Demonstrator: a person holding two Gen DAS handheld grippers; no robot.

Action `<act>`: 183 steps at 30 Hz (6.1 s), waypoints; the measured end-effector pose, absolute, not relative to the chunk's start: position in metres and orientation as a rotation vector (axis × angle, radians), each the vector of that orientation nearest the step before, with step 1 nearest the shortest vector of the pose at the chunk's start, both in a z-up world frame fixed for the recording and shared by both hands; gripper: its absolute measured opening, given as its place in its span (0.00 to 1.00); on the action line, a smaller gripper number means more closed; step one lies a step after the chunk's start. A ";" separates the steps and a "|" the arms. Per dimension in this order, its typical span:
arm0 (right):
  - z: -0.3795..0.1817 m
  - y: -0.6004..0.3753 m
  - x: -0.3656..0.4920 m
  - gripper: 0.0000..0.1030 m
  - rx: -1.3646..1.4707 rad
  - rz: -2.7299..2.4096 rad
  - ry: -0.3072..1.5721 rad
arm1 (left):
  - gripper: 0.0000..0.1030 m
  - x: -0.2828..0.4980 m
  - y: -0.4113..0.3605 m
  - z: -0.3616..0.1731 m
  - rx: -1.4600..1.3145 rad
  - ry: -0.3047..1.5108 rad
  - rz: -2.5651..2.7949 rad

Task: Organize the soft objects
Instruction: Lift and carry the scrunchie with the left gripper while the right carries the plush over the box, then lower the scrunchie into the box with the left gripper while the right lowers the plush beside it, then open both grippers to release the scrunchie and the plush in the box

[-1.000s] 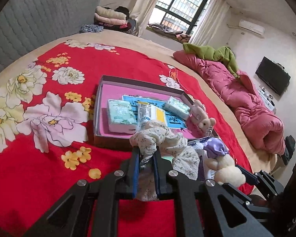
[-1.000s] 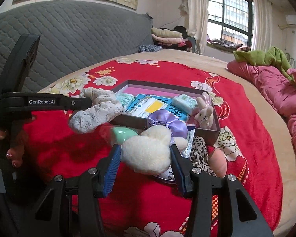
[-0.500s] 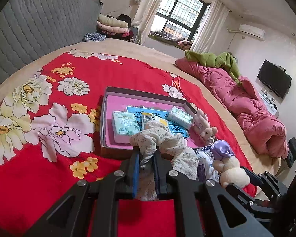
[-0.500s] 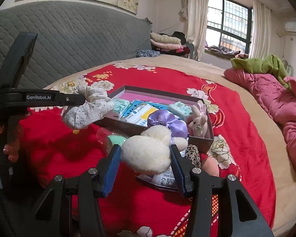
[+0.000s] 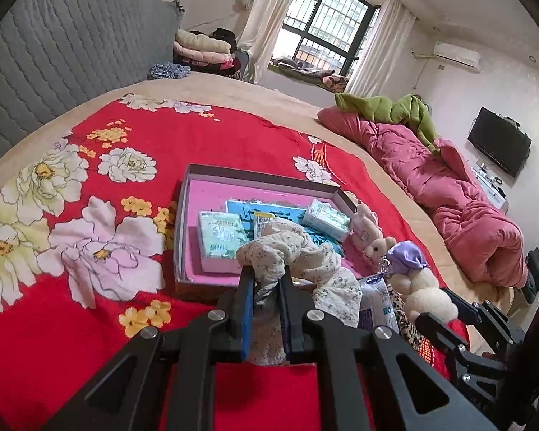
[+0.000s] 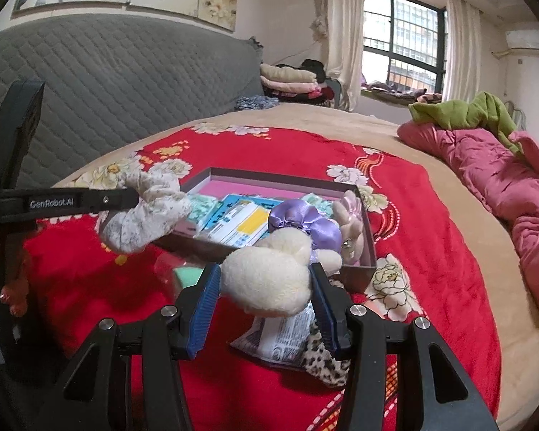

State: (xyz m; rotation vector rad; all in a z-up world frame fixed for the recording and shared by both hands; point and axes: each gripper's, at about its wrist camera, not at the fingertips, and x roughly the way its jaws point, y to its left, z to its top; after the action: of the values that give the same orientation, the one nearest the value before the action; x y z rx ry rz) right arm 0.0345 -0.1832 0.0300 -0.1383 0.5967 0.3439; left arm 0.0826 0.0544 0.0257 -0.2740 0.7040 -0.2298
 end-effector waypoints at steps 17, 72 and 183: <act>0.046 -0.194 0.076 0.50 -0.106 0.271 0.574 | 0.13 0.115 0.056 0.028 -0.303 0.697 -0.245; 0.035 -0.173 0.140 0.50 -0.170 0.273 0.602 | 0.13 0.201 0.028 -0.025 -0.264 0.932 -0.259; 0.020 -0.200 0.128 0.65 -0.093 0.198 0.722 | 0.54 0.186 0.038 0.004 -0.250 0.846 -0.329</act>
State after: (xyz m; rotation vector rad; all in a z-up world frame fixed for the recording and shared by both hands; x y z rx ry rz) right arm 0.1282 -0.1996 0.0199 -0.0927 0.7220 0.1980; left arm 0.1863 0.0378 0.0037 -0.2499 0.8465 -0.3292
